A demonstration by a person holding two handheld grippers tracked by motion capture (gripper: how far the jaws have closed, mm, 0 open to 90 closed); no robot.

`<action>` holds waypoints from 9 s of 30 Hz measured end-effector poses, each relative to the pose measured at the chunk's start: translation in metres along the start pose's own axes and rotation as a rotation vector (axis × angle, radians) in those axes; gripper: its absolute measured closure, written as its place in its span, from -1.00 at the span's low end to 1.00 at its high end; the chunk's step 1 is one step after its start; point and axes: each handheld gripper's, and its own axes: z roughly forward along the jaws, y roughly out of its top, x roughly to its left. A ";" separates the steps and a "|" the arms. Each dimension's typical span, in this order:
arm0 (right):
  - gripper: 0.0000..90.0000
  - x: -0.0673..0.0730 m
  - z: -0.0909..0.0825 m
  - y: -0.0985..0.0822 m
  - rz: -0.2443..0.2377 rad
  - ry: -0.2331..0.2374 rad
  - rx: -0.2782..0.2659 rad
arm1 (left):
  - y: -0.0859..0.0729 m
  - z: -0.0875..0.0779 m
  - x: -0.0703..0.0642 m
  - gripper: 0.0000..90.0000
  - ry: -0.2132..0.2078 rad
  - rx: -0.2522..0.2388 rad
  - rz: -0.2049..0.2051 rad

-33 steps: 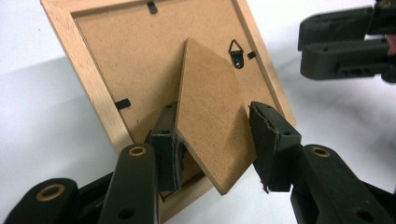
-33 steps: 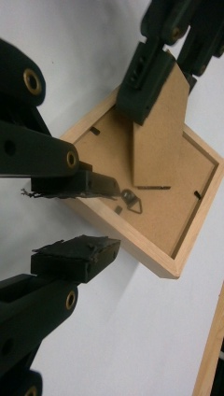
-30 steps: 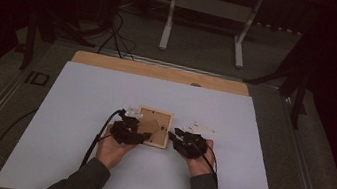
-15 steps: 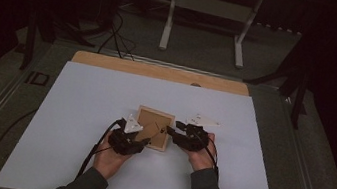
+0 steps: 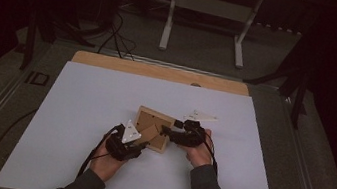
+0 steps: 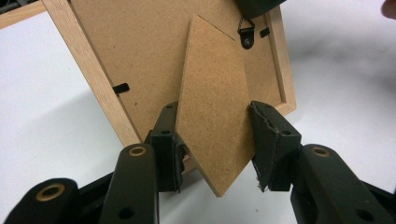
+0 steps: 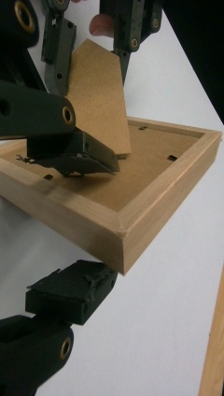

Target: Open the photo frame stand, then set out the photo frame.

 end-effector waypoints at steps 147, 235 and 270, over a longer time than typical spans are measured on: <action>-0.16 0.056 -0.007 -0.004 -0.314 -0.024 0.002 | -0.020 0.000 0.044 0.29 -0.174 0.057 -0.256; -0.04 0.032 -0.029 -0.010 -0.325 0.048 0.065 | -0.012 -0.021 0.056 0.47 -0.121 -0.035 -0.253; 0.72 0.025 -0.028 -0.010 -0.252 -0.071 0.024 | -0.006 -0.021 0.049 0.53 -0.096 -0.043 -0.219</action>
